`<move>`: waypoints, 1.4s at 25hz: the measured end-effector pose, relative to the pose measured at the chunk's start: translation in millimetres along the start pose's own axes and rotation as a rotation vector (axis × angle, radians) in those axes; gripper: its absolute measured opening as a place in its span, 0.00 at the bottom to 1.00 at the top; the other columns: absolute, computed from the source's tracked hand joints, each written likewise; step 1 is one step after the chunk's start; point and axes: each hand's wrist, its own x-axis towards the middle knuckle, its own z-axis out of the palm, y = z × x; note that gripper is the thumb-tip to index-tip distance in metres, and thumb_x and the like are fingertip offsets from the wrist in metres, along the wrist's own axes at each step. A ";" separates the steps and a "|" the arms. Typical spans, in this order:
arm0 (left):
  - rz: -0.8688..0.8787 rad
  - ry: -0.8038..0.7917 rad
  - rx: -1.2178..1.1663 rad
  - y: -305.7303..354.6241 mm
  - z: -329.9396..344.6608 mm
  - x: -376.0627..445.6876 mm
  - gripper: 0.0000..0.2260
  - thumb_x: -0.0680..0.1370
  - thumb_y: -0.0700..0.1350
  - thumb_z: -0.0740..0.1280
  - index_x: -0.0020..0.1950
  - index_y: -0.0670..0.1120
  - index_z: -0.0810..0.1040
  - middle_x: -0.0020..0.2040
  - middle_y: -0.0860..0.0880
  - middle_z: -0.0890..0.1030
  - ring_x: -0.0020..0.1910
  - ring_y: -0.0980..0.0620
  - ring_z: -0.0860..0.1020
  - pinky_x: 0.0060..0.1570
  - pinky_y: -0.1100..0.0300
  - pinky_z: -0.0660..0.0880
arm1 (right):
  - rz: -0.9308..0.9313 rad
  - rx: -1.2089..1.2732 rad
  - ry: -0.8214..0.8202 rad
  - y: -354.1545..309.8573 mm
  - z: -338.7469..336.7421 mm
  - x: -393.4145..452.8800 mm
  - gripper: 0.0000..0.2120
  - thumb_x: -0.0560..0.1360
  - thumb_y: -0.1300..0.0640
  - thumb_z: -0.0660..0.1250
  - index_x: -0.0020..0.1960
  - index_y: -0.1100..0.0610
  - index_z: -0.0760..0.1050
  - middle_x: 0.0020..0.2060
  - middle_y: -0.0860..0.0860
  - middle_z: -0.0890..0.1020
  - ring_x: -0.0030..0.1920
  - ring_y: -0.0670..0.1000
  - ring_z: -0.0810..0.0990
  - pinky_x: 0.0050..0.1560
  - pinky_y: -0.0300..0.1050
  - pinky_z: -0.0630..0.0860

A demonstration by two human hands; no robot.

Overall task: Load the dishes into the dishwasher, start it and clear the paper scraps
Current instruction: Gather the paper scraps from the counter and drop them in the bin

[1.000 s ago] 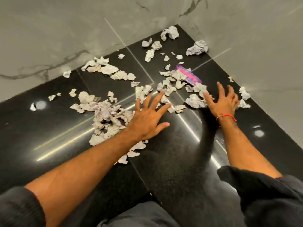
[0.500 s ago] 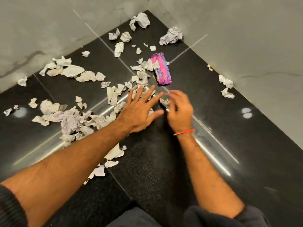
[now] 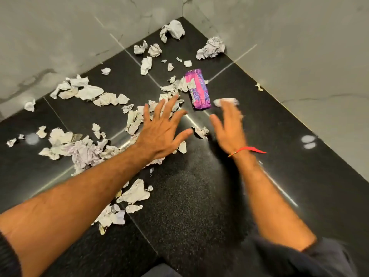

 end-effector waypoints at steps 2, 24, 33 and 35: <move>0.004 0.073 -0.103 23.7 -3.3 20.6 0.27 0.81 0.66 0.46 0.76 0.57 0.62 0.83 0.53 0.49 0.80 0.44 0.53 0.75 0.32 0.49 | -0.018 0.431 -0.029 -43.6 37.4 -15.4 0.23 0.83 0.49 0.55 0.76 0.56 0.62 0.73 0.55 0.69 0.73 0.54 0.67 0.73 0.58 0.64; -0.220 -0.193 0.223 -38.6 -10.7 -40.6 0.27 0.81 0.67 0.48 0.80 0.64 0.49 0.81 0.51 0.55 0.77 0.43 0.60 0.73 0.32 0.54 | -0.107 -0.299 -0.251 -68.5 83.2 173.4 0.39 0.73 0.25 0.50 0.77 0.45 0.61 0.79 0.56 0.54 0.79 0.59 0.49 0.77 0.62 0.46; -0.331 0.102 0.012 -89.0 -56.3 -29.0 0.21 0.79 0.64 0.60 0.71 0.61 0.69 0.73 0.51 0.65 0.69 0.47 0.66 0.67 0.41 0.62 | -0.251 -0.072 0.095 -113.3 73.2 140.1 0.22 0.79 0.38 0.57 0.69 0.44 0.72 0.62 0.51 0.74 0.58 0.55 0.70 0.58 0.51 0.69; -0.408 0.028 0.003 -102.6 -63.2 -0.7 0.28 0.77 0.67 0.63 0.75 0.62 0.64 0.79 0.49 0.56 0.75 0.41 0.61 0.68 0.33 0.61 | -0.175 -0.093 0.088 -100.7 62.5 191.2 0.27 0.76 0.35 0.60 0.71 0.44 0.70 0.67 0.54 0.69 0.65 0.57 0.67 0.66 0.54 0.69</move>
